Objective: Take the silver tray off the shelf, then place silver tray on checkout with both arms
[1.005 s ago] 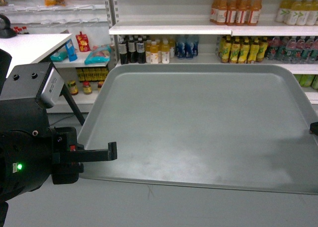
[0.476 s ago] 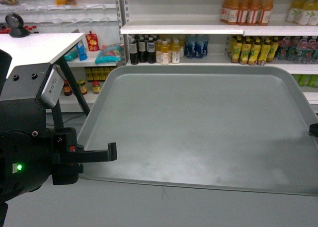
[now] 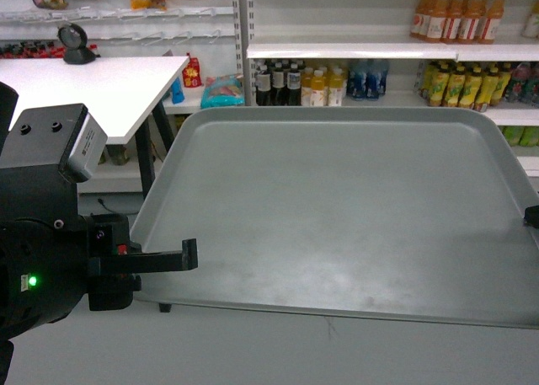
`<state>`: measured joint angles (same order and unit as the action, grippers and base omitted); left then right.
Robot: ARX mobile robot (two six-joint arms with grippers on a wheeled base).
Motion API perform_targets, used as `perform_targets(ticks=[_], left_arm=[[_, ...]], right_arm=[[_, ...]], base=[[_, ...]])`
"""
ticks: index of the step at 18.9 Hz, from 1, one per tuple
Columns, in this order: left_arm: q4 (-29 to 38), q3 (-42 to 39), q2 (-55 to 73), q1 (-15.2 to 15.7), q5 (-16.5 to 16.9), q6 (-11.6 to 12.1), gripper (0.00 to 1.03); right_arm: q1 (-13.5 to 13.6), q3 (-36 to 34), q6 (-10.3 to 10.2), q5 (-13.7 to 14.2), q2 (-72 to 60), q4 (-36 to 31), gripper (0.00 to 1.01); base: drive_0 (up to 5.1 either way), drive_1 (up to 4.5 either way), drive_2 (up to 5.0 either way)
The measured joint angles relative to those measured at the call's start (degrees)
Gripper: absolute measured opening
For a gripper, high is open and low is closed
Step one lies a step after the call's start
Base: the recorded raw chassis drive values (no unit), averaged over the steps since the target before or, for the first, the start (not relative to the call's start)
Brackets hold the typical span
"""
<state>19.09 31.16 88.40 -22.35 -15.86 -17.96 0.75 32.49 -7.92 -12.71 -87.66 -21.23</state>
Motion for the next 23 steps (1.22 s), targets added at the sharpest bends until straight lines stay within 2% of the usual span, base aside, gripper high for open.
perform_targets(ticks=[23], left_arm=[[-0.2, 0.0, 0.07, 0.0, 0.02, 0.0, 0.03]], right_arm=[[0.0, 0.0, 0.0, -0.02, 0.0, 0.2, 0.03]], base=[[-5.0, 2.43, 2.4]])
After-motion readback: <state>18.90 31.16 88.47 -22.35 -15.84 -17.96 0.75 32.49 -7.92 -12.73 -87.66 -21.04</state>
